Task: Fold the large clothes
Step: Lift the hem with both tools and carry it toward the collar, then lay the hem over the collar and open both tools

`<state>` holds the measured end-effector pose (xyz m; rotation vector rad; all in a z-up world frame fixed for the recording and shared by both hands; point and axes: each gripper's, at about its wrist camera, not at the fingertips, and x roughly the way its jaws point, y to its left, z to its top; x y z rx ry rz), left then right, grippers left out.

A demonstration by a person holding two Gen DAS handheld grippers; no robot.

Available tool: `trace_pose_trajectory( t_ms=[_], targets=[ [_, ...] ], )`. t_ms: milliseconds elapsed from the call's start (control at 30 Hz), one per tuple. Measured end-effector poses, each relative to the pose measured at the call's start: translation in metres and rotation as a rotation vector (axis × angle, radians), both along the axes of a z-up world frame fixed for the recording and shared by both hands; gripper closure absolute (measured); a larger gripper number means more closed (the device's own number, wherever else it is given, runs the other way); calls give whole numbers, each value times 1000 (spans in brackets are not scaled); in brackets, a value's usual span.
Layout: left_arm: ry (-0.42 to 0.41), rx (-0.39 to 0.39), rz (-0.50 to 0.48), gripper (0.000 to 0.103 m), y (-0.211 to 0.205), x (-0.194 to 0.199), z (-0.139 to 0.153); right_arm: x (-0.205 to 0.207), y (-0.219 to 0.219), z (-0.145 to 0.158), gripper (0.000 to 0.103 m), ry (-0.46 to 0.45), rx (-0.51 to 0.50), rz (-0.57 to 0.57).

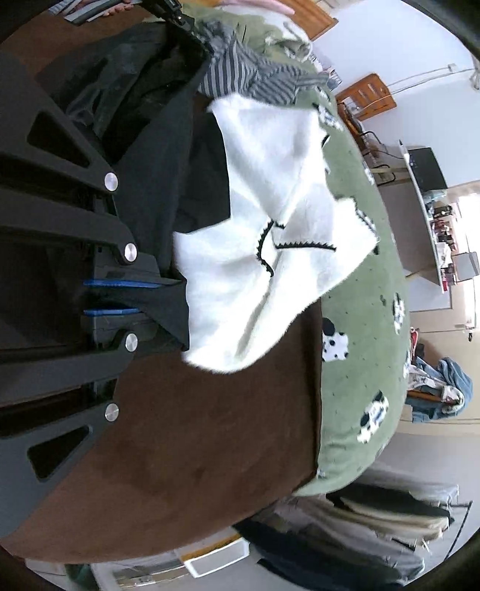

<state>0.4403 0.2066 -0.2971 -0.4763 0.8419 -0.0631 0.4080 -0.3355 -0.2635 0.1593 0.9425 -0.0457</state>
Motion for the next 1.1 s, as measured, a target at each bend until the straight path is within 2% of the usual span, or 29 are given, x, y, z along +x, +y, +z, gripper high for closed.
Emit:
trace_pose_trajectory(
  t_ms=[167,300,533,567,600,633,667,733,767,833,900,1000,1100],
  targets=[
    [24,65,-18,88,-10,34,-41,36,-5,-56,95,36,-18,11],
    [52,118,-23,83,-17,47,-69,45,-7,-91,94,71,-23,18],
    [57,132,-44,81,-14,48,-79,49,-6,-101,92,74,-16,7],
    [60,128,-50,80,-15,49,-79,49,-7,-100,88,73,-7,1],
    [71,123,-61,75,-15,49,-77,48,-7,-98,79,68,2,-11],
    [81,118,-70,64,-16,51,-75,46,-6,-95,69,61,13,-14],
    [88,113,-81,58,-17,51,-74,44,-3,-90,40,45,-8,-19],
    [77,114,-114,27,-22,49,-65,36,8,-75,5,-18,-145,-43],
    [58,125,-120,22,-24,46,-56,33,12,-68,6,-45,-178,-30],
    [24,155,-122,12,-28,40,-42,28,15,-60,6,-46,-159,-17],
    [-21,169,-116,8,-28,32,-23,20,18,-50,6,-53,-157,-8],
    [-70,183,-96,7,-29,20,4,-1,31,-29,6,-92,-170,38],
    [-40,197,-100,7,-39,6,18,-21,50,-18,6,-97,-146,93]
  ],
)
